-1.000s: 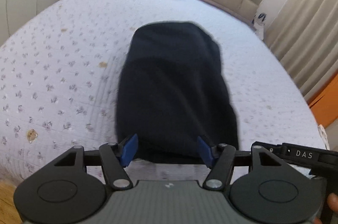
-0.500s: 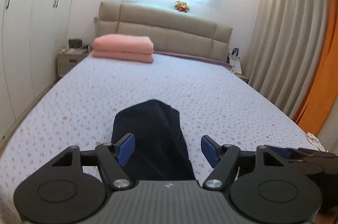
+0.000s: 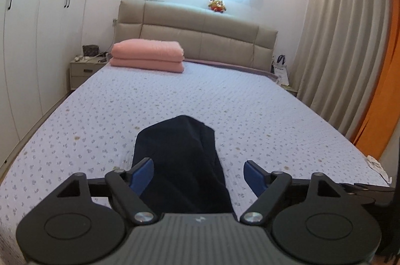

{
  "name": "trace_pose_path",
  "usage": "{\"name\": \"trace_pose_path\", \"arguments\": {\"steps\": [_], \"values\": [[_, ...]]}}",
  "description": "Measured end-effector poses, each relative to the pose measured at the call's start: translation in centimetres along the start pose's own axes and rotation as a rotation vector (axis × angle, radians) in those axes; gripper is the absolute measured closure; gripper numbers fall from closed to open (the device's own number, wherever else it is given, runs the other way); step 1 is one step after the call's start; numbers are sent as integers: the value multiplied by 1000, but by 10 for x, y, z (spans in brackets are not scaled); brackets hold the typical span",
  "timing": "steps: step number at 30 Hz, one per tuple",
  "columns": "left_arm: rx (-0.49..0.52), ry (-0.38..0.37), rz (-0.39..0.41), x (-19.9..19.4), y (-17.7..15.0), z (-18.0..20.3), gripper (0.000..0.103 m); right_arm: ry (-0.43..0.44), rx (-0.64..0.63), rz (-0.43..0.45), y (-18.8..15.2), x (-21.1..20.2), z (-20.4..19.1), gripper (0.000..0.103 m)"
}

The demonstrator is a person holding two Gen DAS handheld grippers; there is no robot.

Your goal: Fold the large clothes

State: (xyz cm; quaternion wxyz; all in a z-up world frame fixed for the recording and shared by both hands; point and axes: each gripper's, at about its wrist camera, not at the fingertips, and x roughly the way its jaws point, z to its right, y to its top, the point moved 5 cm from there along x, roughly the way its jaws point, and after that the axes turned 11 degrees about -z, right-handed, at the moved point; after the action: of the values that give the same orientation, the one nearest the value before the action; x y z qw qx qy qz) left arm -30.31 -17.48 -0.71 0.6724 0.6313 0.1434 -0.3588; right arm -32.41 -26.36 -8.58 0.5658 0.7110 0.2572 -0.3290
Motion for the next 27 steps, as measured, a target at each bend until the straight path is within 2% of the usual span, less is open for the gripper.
{"name": "trace_pose_path", "arguments": {"steps": [6,12,27], "values": [[-50,13,-40,24,-3,-17,17,7,-9,-39,-3,16,-3,16],[-76,5,-77,33,-7,-24,17,4,-22,-49,-5,17,-7,16],[-65,66,-93,34,-13,-25,15,4,-38,-56,-8,13,-11,16]]}}
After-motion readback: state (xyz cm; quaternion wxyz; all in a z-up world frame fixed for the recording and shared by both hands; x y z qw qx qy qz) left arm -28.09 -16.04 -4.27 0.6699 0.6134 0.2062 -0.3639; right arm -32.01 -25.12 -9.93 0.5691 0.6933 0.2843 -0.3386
